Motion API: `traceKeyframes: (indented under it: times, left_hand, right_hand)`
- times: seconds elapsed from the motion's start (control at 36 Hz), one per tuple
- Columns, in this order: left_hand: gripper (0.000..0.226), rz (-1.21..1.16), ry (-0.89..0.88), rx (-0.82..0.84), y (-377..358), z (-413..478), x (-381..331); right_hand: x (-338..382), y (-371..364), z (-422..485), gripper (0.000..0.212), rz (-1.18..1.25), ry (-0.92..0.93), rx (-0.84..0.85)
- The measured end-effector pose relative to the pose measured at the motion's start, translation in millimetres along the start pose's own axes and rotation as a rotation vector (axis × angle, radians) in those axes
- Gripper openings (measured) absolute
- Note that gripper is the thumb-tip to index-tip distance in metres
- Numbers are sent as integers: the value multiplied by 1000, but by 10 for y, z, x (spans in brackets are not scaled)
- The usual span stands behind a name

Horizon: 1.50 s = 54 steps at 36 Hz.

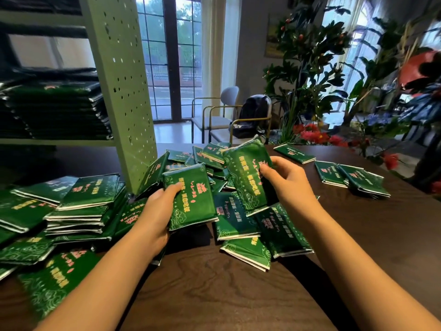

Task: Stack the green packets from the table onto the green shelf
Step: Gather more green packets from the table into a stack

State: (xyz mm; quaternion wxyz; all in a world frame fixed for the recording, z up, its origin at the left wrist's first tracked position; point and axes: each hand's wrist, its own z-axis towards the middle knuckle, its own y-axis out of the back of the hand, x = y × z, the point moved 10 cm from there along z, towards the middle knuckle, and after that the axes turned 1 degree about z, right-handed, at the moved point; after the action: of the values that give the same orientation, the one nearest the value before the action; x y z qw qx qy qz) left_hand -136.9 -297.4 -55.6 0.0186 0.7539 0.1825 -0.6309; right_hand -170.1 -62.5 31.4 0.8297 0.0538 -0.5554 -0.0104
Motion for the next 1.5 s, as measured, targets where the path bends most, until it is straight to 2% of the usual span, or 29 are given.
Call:
traceKeyframes:
  times: [0.06,0.11,0.19,0.22,0.33,0.42,0.44,0.5,0.58,0.61,0.67,0.72,0.83,0.94,1.0,1.28,1.42,1.5]
  left_hand:
    - [25,38,-11,-11,-5,-11,5]
    - [39,64,-53,-24,4,-37,-35]
    - [82,91,-67,-2,-39,-32,-13]
    - [85,86,-71,17,-86,-57,-17]
    - [61,33,-79,9,-112,-87,14]
    - [84,2,-67,24,-165,-76,66]
    - [88,-9,-66,32,-178,-70,74]
    - [81,-31,-79,33,-178,-84,76]
    - [102,15,-92,80,-223,-130,61]
    - [90,47,-118,94,-260,-160,13]
    - [44,120,-158,101,-306,-205,-48]
    - [31,129,-131,93,-300,-168,-4]
    - [27,63,-61,100,-262,-155,29]
    - [23,-3,-7,105,-241,-168,42]
    - [27,-26,30,110,-230,-176,62]
    - [34,-31,78,97,-214,-184,109]
    - [33,-27,95,103,-251,-219,121]
    - [34,-25,105,102,-260,-228,133]
  right_hand:
    - [-109,-121,-28,7,141,-102,59]
    - [-176,-245,-56,19,186,-140,106]
    - [-147,-400,-116,27,133,-95,142]
    - [-136,-436,-132,30,105,-72,141]
    - [-118,-553,-205,38,34,-25,131]
    - [-85,-599,-256,41,-82,62,86]
    - [-84,-608,-268,43,-112,83,69]
    - [-85,-634,-285,48,-146,103,56]
    - [-40,-666,-309,53,-202,144,63]
    - [-13,-670,-316,54,-238,162,71]
    - [54,-678,-320,57,-350,209,116]
    - [103,-658,-283,57,-457,257,189]
    - [2,-499,-154,47,-709,236,397]
    - [-403,-300,-186,60,-744,-86,679]
    - [-505,-236,-230,66,-777,-175,751]
    - [-560,-34,-239,71,-809,-287,788]
    - [-578,83,-228,79,-886,-311,748]
    - [-500,132,-171,72,-892,-286,673]
